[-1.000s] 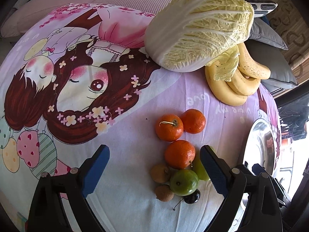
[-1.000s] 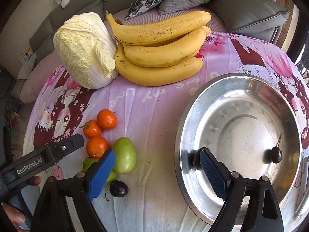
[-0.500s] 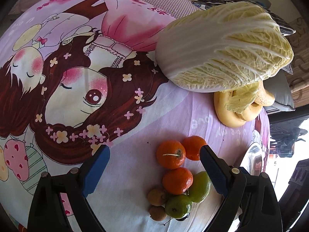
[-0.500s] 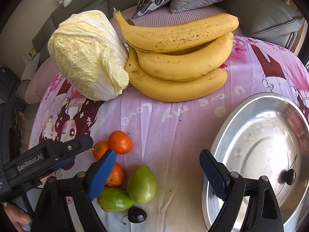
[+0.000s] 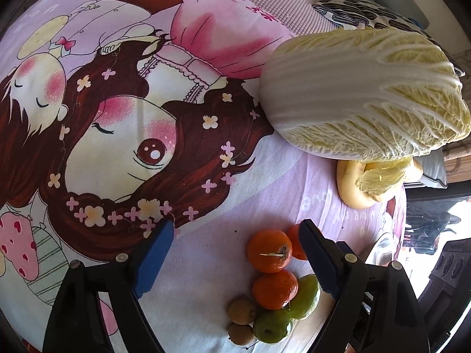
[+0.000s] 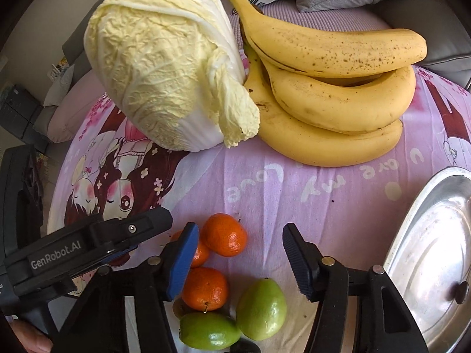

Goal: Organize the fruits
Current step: 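Move both tools back toward the tangerines beside the green pears, then close the right tool on a tangerine while the left tool grasps another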

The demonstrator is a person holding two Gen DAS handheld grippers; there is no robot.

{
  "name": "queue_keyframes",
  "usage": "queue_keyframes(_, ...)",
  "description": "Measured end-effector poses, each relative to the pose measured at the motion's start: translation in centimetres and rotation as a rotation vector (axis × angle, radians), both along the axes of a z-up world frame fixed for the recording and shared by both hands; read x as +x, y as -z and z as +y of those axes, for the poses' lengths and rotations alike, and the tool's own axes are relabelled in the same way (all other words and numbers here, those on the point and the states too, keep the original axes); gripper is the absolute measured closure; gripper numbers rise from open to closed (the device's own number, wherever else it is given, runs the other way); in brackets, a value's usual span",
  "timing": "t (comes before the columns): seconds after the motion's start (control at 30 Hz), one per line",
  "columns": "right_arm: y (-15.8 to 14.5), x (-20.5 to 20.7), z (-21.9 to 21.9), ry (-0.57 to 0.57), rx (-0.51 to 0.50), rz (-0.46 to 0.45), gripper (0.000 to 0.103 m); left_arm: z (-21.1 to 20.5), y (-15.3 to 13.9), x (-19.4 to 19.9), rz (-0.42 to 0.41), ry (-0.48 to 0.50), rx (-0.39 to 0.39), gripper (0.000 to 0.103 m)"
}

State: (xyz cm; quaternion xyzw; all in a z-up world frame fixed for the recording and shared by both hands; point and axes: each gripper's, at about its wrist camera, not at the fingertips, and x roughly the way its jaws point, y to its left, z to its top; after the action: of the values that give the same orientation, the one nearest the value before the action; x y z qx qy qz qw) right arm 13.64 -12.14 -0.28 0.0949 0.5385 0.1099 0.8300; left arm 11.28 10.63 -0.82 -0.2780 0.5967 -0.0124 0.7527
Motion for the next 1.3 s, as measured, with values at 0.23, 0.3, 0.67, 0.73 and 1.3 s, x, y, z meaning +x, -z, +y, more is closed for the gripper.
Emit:
queue_keyframes(0.23, 1.0, 0.8, 0.8, -0.01, 0.019, 0.025, 0.054, 1.1, -0.1, -0.3, -0.001, -0.013, -0.012, 0.016)
queue_keyframes(0.3, 1.4, 1.0, 1.1, -0.011, 0.031, 0.036, 0.057, 1.0, -0.1, -0.4, 0.0, -0.016, -0.014, 0.016)
queue_keyframes(0.67, 0.9, 0.2, 0.2, 0.005, 0.032, 0.038, 0.064, -0.5, -0.4, -0.7, -0.006, 0.01, -0.036, 0.021)
queue_keyframes(0.73, 0.7, -0.1, -0.2, 0.016, 0.017, 0.041, 0.064, -1.1, -0.2, -0.7, -0.001, 0.025, -0.037, 0.022)
queue_keyframes(1.3, -0.8, -2.4, -3.2, 0.085, -0.007, 0.014, 0.064, -5.1, 1.2, -0.3, -0.003, 0.134, -0.008, 0.065)
